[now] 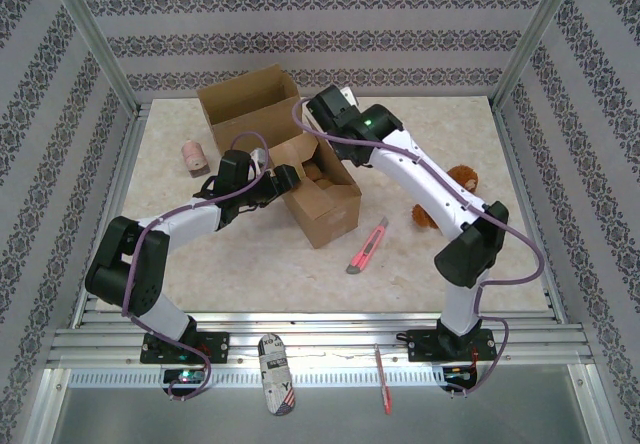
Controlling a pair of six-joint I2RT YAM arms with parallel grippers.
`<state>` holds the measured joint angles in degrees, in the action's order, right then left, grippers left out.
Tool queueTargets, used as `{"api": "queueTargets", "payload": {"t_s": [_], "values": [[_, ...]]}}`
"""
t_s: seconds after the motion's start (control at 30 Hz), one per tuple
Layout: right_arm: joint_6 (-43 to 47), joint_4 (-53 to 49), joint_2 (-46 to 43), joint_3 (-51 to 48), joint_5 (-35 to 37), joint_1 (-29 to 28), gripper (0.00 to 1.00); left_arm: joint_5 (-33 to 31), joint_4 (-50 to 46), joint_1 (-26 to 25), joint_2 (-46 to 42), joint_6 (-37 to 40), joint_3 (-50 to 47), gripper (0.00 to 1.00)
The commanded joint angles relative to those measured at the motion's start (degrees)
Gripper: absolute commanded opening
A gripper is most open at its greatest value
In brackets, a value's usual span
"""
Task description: Unpack the express box
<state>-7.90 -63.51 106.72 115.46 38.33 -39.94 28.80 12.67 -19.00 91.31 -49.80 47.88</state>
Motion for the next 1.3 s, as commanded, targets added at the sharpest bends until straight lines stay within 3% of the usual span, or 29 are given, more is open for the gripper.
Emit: {"api": "queueTargets", "payload": {"t_s": [0.0, 0.33, 0.8, 1.03, 1.27], "values": [[-0.16, -1.16, -1.65, 0.34, -3.04, -0.4, 0.79, -1.69, -22.14, -0.02, 4.38, 4.61, -4.04, 0.83], [-1.01, -0.1, -3.55, 0.02, -16.48, -1.04, 0.84, 0.3, -31.16, -0.01, -4.09, 8.76, 8.99, 0.91], [-2.72, -0.04, 2.93, -0.46, -20.31, -0.9, 0.81, -0.66, -36.12, -0.05, -12.54, 10.47, 13.33, 0.99], [-3.0, 1.43, 4.79, -1.91, -21.83, 0.22, 0.74, -1.15, -38.43, -0.01, -14.22, 11.02, 14.39, 0.98], [-3.57, 1.97, 6.48, -2.02, -23.9, 0.88, 0.58, -2.75, -42.42, -0.05, -15.85, 12.49, 16.18, 0.97]]}}
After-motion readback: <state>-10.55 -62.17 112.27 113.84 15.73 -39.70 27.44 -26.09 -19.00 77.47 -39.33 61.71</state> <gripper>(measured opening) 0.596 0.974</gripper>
